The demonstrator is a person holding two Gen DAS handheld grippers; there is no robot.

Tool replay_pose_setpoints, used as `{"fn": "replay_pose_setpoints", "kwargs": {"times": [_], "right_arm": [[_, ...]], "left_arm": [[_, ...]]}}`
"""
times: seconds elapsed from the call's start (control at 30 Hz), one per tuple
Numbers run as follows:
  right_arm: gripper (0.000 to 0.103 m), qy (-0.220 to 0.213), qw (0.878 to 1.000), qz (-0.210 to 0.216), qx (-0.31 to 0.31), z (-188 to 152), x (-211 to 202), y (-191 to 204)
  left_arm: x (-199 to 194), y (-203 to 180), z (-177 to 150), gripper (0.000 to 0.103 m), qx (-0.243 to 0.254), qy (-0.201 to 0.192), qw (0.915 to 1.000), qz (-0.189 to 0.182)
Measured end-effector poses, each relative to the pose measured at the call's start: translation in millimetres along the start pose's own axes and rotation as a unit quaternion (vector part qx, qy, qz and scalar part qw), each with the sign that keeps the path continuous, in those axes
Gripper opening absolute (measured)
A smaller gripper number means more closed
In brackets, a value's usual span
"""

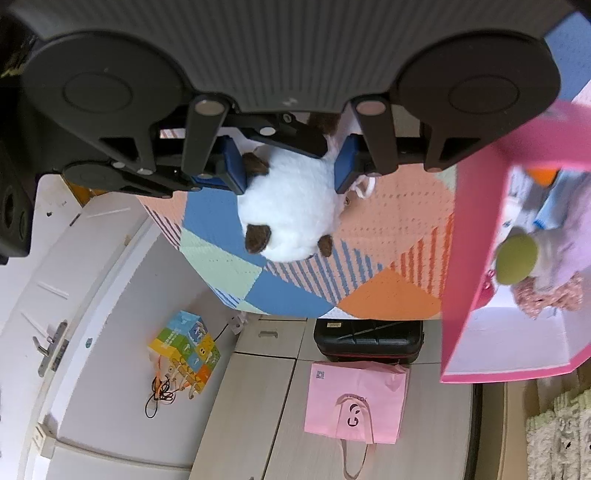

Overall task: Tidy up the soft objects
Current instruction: 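Carry the cat plush into the pink box and release it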

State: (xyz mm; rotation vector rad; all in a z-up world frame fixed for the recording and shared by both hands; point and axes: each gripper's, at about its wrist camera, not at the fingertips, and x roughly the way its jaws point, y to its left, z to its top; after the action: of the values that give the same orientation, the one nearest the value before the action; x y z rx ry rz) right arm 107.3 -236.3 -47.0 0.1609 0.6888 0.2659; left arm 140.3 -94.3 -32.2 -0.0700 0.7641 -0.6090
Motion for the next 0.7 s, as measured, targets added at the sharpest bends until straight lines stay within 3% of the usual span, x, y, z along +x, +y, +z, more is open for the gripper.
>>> {"fn": "replay_pose_setpoints", "kwargs": {"times": [0.43,0.7], "right_arm": [[0.065,-0.002,0.998,0.025,-0.053,-7.7,-37.3,78.6],[0.065,-0.039,0.994,0.044,-0.097,20.4,-46.9,130.8]], "left_arm": [[-86.4,39.0,-26.3,0.050,-0.009,-0.022,0.9996,-0.012],[-142.6,61.3,-16.8,0.049,-0.018,-0.083,0.9963,0.016]]}}
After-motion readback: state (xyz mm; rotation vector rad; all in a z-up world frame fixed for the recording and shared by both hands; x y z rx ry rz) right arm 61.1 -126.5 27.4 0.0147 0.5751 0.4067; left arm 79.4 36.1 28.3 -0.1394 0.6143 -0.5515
